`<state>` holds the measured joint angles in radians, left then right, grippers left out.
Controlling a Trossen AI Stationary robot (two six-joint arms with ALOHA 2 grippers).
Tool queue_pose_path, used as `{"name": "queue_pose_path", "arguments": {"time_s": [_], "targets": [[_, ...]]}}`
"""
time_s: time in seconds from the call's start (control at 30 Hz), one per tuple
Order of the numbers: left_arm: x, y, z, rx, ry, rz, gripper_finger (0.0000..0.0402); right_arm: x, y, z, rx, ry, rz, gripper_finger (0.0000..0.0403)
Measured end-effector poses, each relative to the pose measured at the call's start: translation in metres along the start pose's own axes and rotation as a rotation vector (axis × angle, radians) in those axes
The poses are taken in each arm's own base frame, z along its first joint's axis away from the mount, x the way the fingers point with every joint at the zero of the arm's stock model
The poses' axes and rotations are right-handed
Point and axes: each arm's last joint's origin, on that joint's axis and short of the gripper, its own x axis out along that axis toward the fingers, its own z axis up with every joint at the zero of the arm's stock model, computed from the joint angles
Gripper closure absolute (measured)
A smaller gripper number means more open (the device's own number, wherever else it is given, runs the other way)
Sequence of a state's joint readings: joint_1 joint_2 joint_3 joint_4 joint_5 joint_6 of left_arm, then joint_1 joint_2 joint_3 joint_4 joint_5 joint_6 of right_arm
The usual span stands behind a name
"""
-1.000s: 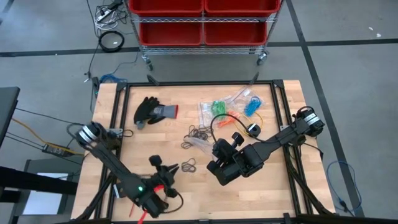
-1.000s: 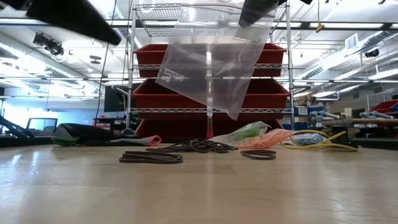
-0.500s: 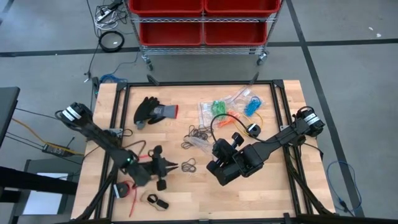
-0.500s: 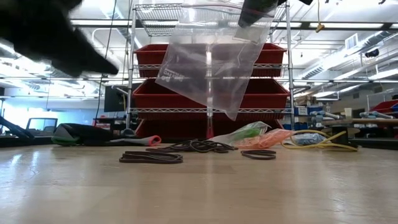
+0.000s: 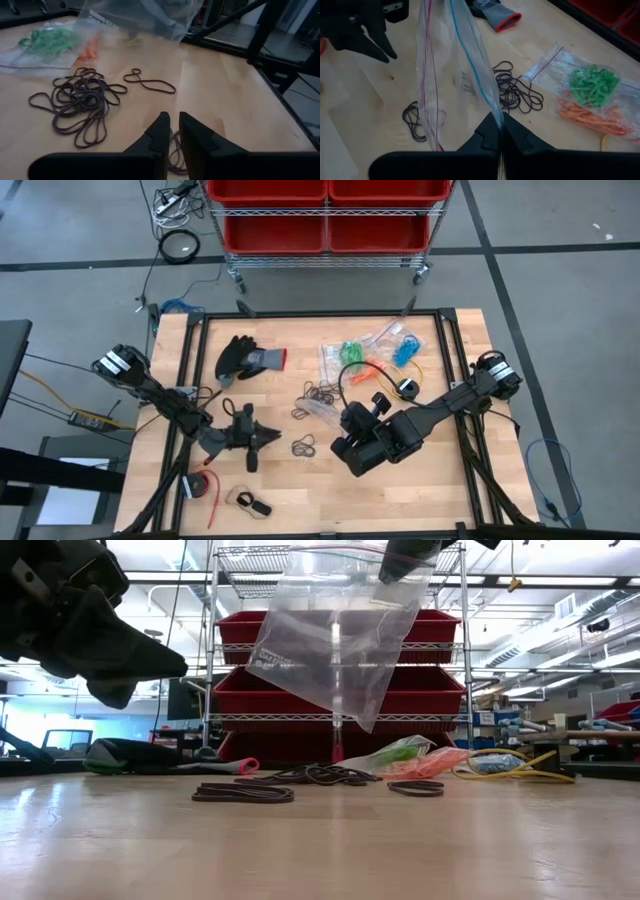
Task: Sort rubber bands
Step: Open the transparent zip bag
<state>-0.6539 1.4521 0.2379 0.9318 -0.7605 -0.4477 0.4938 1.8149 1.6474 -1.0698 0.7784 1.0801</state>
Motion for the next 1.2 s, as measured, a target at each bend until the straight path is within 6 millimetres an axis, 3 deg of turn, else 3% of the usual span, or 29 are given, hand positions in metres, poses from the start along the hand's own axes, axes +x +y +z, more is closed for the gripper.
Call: {"name": "queue_pose_path", "arguments": {"time_s": [0.4, 1.2], "targets": [[0.0027, 0.0016, 0.0050, 0.116, -0.035, 0.016, 0.0353, 0.0015, 0.0022, 0.0031, 0.024, -0.013, 0.020, 0.0403], [0.0069, 0.0055, 0.0089, 0.120, -0.053, 0.028, 0.0353, 0.0016, 0.0025, 0.0026, 0.024, 0.007, 0.031, 0.0403]]}}
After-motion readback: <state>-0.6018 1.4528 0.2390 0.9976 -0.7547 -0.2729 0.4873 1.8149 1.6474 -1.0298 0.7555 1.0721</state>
